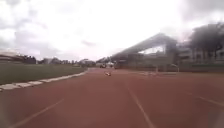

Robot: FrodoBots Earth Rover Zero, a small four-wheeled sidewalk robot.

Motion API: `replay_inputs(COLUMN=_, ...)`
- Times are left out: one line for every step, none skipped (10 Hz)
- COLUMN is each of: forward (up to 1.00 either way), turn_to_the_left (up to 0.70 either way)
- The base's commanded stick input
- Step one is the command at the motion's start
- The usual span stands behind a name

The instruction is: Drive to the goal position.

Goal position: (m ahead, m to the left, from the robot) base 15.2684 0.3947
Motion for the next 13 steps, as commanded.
replay_inputs(forward=0.7, turn_to_the_left=0.0)
replay_inputs(forward=0.7, turn_to_the_left=0.0)
replay_inputs(forward=0.7, turn_to_the_left=0.0)
replay_inputs(forward=0.7, turn_to_the_left=0.0)
replay_inputs(forward=0.7, turn_to_the_left=0.0)
replay_inputs(forward=0.7, turn_to_the_left=0.0)
replay_inputs(forward=0.7, turn_to_the_left=0.0)
replay_inputs(forward=0.7, turn_to_the_left=0.0)
replay_inputs(forward=0.7, turn_to_the_left=0.0)
replay_inputs(forward=0.7, turn_to_the_left=0.0)
replay_inputs(forward=0.7, turn_to_the_left=0.14)
replay_inputs(forward=0.7, turn_to_the_left=0.29)
replay_inputs(forward=0.7, turn_to_the_left=0.35)
